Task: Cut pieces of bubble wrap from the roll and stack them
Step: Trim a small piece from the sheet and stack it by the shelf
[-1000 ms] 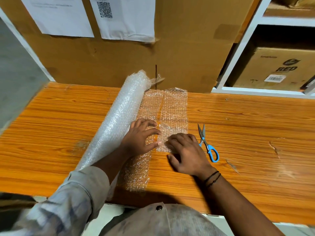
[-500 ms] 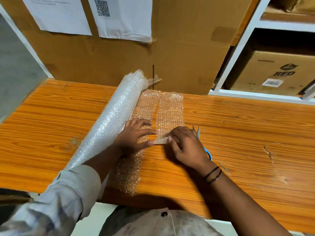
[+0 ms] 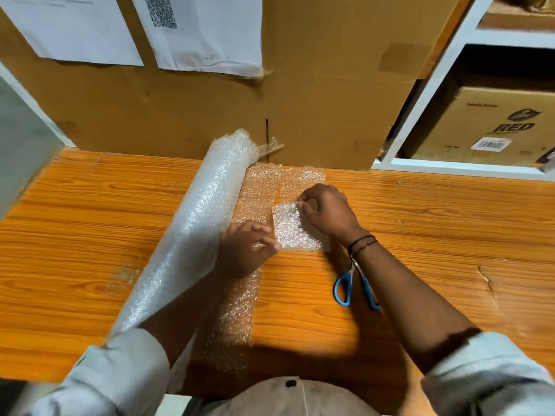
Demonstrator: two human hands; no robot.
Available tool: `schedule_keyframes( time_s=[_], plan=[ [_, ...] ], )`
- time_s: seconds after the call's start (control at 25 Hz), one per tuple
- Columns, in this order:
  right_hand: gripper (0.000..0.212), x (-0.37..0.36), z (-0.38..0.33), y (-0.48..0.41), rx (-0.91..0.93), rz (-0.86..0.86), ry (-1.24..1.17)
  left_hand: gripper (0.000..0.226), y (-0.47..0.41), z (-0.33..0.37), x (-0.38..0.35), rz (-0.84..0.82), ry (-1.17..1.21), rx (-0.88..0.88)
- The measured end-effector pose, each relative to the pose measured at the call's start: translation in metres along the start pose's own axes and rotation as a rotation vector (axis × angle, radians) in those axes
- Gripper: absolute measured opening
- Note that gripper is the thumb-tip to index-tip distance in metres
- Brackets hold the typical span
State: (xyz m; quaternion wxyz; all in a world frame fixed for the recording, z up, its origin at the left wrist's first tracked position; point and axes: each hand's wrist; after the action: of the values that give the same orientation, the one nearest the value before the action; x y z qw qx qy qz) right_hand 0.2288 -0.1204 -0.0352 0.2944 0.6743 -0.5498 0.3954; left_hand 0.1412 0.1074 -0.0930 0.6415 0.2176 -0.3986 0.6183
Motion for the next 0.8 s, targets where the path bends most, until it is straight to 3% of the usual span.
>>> schedule_keyframes(
  time_s=[0.12, 0.24, 0.36, 0.44, 0.52, 0.64, 0.8],
  plan=[
    [0.024, -0.007, 0.001, -0.001, -0.023, 0.071, 0.01, 0.03, -0.007, 0.009, -0.009, 0.053, 0.011, 0.11],
    [0.032, -0.01, -0.005, 0.028, 0.109, 0.261, 0.097, 0.022, -0.012, 0.02, -0.009, 0.033, -0.039, 0.193],
    [0.037, -0.027, -0.008, 0.072, 0.247, 0.133, 0.168, 0.023, -0.016, 0.021, -0.007, 0.012, -0.059, 0.24],
    [0.042, -0.037, -0.001, 0.091, 0.244, 0.041, 0.217, 0.027, -0.02, 0.021, -0.005, 0.005, -0.048, 0.269],
    [0.044, -0.04, 0.004, 0.099, 0.203, 0.055, 0.213, 0.027, -0.021, 0.022, -0.004, 0.05, -0.002, 0.227],
    [0.041, -0.041, 0.005, 0.099, 0.176, 0.116, 0.206, 0.026, -0.021, 0.02, -0.005, 0.134, 0.052, 0.027],
    [0.022, -0.043, 0.007, 0.097, 0.17, 0.158, 0.28, 0.03, -0.03, 0.023, -0.006, 0.056, -0.054, -0.119]
  ],
)
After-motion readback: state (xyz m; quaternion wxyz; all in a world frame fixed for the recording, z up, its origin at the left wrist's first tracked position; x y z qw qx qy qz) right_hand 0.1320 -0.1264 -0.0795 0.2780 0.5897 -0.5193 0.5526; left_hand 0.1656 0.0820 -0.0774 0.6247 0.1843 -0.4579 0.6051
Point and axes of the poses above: each hand's wrist, its own y-axis away from the middle knuckle, its own x-axis out of the back of the hand, z = x × y, and after that the axes turned 5 degrees about -x, right-handed
